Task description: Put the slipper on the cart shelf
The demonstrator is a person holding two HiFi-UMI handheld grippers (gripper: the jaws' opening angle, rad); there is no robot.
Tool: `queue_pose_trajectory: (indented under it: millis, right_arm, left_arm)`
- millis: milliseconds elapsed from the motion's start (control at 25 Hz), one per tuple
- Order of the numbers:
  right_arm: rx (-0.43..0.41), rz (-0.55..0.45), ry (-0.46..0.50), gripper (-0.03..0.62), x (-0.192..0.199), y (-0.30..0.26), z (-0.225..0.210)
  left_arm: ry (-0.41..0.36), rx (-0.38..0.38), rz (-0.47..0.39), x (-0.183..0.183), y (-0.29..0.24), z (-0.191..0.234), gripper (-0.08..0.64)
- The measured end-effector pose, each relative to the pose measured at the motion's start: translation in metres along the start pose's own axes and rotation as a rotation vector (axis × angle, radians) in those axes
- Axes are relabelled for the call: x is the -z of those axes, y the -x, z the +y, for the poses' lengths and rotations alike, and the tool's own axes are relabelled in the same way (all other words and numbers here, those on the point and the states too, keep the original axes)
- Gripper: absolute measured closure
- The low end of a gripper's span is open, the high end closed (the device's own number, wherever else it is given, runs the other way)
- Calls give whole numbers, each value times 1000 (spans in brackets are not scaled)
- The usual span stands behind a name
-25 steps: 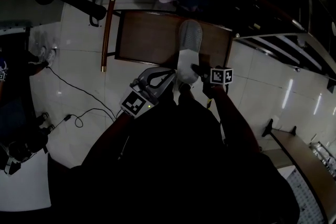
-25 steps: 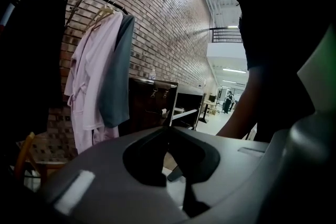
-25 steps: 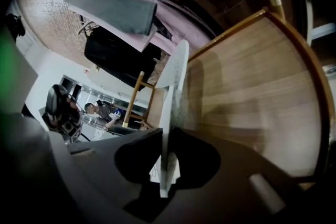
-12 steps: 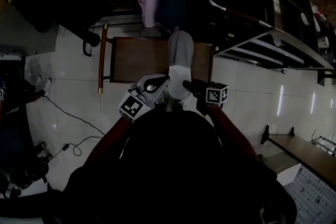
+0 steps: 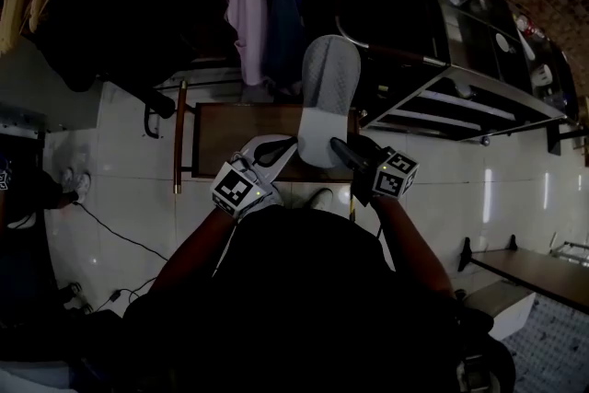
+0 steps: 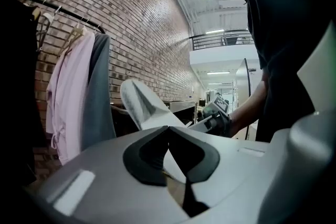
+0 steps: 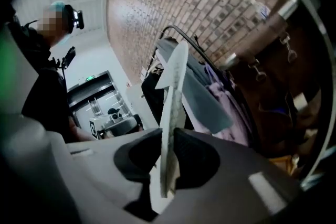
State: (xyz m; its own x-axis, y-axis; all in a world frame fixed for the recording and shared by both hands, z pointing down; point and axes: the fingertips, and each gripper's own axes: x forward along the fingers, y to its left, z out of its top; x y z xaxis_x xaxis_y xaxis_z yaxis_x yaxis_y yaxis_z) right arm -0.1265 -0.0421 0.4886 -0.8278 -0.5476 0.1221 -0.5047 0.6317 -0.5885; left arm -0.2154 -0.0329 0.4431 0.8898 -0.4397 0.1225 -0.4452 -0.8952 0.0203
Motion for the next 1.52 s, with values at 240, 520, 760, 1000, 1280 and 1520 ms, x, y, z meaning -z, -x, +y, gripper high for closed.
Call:
queue_pose_trajectory:
  millis: [240,520,760,1000,1280,1520]
  right_arm:
    - [4,-131,223,529,-79,4,30]
    - [51,-208,419,529,-118,12,57]
    - [57,-219,425,529,-120,19,59]
    - [61,-207,411,529,-113,19,58]
    - [67,-200,398,529,-111,17,58]
    - [108,-207,400,529,-110,18,57]
  left_arm:
    - [-13,-29,-54,-31,-4,12,558]
    - [9,-19,-80,-61,-6,12,558]
    - [-19,-15,-58,-56,-9,11,560]
    - [21,-17,-80,-59,-3,14,560]
    - [11,-21,-80,-57,-1,15,560]
    - [14,8,-78,-57,-1,14,559]
